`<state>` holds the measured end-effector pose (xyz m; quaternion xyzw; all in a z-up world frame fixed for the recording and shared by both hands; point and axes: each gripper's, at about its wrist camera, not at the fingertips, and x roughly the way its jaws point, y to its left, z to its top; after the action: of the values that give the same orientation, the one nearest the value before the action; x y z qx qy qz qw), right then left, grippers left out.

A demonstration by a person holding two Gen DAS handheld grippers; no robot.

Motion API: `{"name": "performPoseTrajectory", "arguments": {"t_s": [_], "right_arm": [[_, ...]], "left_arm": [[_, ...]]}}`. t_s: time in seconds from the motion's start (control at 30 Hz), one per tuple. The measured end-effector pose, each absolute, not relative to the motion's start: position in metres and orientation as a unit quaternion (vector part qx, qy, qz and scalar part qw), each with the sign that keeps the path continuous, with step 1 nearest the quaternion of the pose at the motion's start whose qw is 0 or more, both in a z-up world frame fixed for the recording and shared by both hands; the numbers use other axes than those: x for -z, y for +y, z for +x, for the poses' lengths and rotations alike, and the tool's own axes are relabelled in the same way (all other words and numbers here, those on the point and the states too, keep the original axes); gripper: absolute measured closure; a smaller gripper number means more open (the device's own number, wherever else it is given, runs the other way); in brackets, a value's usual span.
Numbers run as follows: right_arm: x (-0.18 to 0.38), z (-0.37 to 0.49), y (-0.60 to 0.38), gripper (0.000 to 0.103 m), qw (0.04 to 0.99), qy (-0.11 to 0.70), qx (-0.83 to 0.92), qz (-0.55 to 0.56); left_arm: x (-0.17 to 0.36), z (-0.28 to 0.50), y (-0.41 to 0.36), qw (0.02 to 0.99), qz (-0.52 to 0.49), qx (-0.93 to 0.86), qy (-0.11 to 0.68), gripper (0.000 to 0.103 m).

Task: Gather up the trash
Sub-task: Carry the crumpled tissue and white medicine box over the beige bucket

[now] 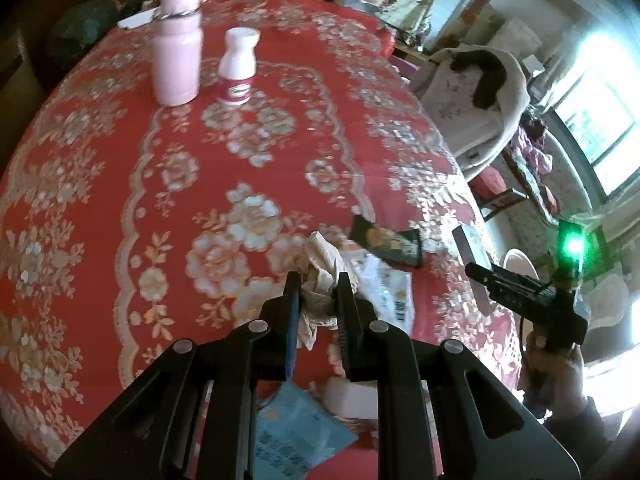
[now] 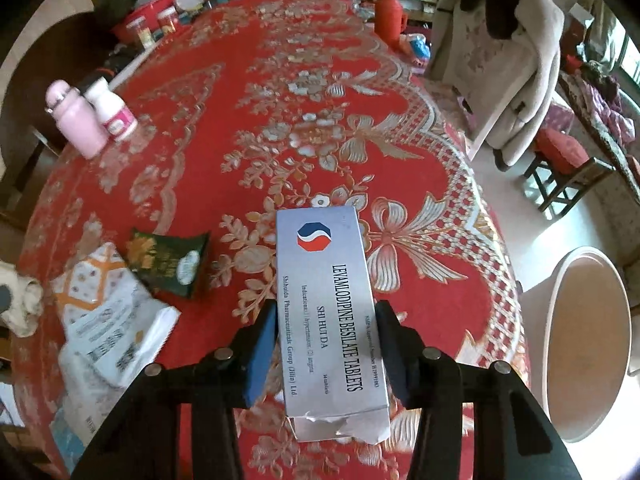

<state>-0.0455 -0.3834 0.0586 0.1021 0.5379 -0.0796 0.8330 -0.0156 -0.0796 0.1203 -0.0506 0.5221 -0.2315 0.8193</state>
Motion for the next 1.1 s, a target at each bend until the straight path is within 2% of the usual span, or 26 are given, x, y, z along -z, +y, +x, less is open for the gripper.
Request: {"name": "performPoseTrajectory", "arguments": {"t_s": [0.47,1.1], "right_arm": [[-0.106,-0.103,-0.411,0.056,0.857,0.500,0.043,0.117],[-0.124,-0.192,-0.566,0.056,0.853,0.488,0.113,0.149]], "left_arm": [[-0.140,-0.053,-0.182,0.826,-0.001,0.250,0.505,0.089],[-0.150,-0.121,-0.354,0.800,0.038,0.332,0.498,0.089]]}}
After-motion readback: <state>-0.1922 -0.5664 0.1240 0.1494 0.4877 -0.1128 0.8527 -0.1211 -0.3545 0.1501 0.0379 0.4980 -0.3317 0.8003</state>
